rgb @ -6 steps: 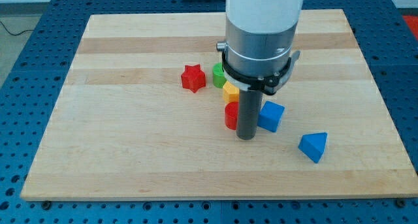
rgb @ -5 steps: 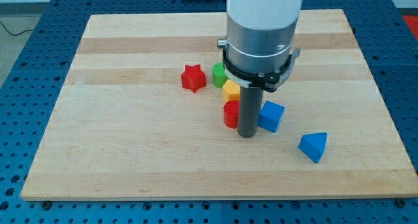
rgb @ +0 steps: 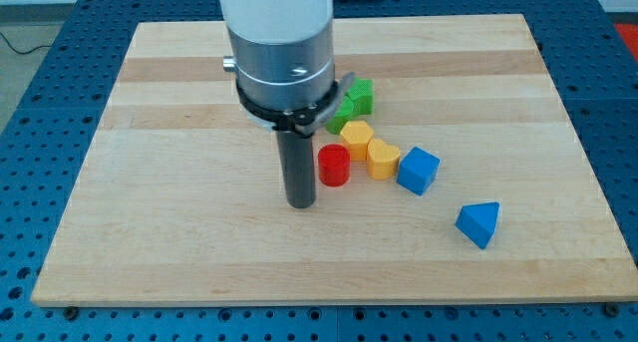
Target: Place the red blocks to the left of the green blocks
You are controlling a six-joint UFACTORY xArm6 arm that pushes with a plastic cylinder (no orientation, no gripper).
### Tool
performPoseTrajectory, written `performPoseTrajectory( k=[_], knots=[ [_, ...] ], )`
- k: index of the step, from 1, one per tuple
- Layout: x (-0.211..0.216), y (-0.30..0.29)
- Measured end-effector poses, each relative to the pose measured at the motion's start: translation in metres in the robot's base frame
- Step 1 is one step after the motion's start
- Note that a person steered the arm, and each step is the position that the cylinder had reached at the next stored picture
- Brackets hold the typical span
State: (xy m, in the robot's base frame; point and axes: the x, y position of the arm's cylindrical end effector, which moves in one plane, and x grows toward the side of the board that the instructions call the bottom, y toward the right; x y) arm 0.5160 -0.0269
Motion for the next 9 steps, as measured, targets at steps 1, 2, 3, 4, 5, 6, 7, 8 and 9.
performPoseTrajectory(
  k=[1,2,3,4,5,6,7,8,9],
  knots=[
    [0.0,0.033],
    [-0.012,0.038],
    [-0.029,0.022],
    [-0.04,-0.014],
    [-0.04,-0.022],
    [-0.04,-0.022],
    [-0.029,-0.001],
    [-0.027,0.014],
    [-0.027,0.015]
  ],
)
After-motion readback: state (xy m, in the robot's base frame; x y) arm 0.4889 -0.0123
